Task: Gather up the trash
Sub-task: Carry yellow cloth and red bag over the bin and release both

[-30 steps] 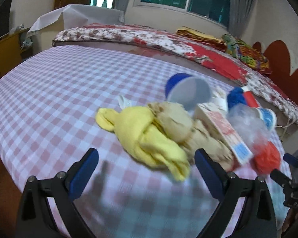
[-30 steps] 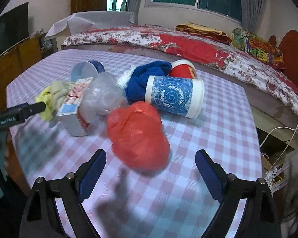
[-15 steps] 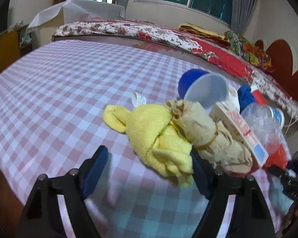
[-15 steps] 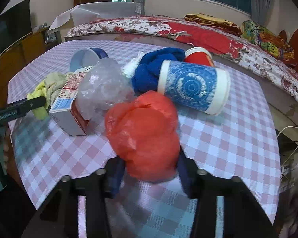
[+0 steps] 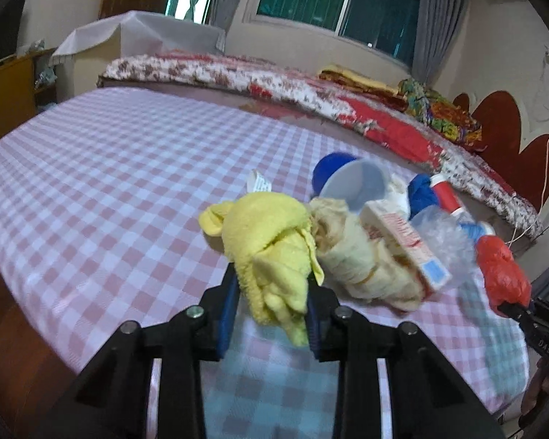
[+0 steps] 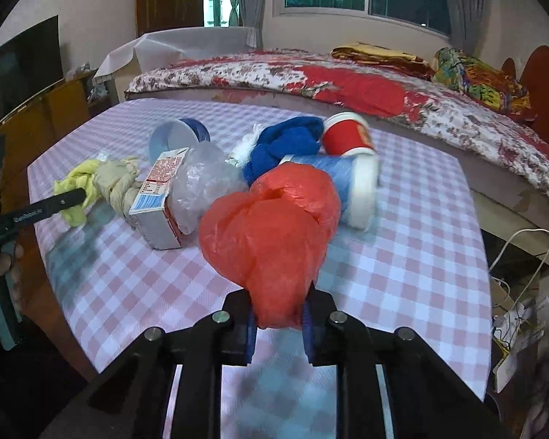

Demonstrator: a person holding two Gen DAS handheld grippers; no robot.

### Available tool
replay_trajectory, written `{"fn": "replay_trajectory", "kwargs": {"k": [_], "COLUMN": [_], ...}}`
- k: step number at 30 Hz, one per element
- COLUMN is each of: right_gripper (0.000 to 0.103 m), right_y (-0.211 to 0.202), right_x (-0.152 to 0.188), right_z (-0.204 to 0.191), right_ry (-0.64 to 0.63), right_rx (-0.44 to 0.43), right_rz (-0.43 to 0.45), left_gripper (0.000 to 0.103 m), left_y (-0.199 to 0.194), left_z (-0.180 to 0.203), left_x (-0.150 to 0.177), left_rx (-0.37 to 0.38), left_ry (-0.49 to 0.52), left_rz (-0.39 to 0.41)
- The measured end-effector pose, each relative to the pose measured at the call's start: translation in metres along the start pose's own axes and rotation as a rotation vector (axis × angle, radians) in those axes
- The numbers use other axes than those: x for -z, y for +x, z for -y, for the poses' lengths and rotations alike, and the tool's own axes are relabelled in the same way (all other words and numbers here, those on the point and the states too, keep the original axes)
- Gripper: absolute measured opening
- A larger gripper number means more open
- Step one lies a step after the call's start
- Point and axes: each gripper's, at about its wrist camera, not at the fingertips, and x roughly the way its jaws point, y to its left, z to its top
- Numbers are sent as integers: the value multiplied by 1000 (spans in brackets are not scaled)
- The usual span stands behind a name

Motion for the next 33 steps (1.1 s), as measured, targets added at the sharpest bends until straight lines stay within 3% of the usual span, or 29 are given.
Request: {"fn": "replay_trajectory", "kwargs": {"k": [17,21,33], "right_gripper": [20,20,20], "right_y": [-67,-81,-123], "right_x": [39,49,81], "right_z": [53,67,122], "right_ry": [73,99,169], "right_rx": [64,83,168], "right_rz": [36,50,70], "left_gripper": [34,34,34], "left_y": [-49,-50,-40], "left_z": [59,81,195], "left_x": [7,8,37], "left_rx": [-9,26,208], "left_ry": [66,106,284], "left_rz": [126,119,45]}}
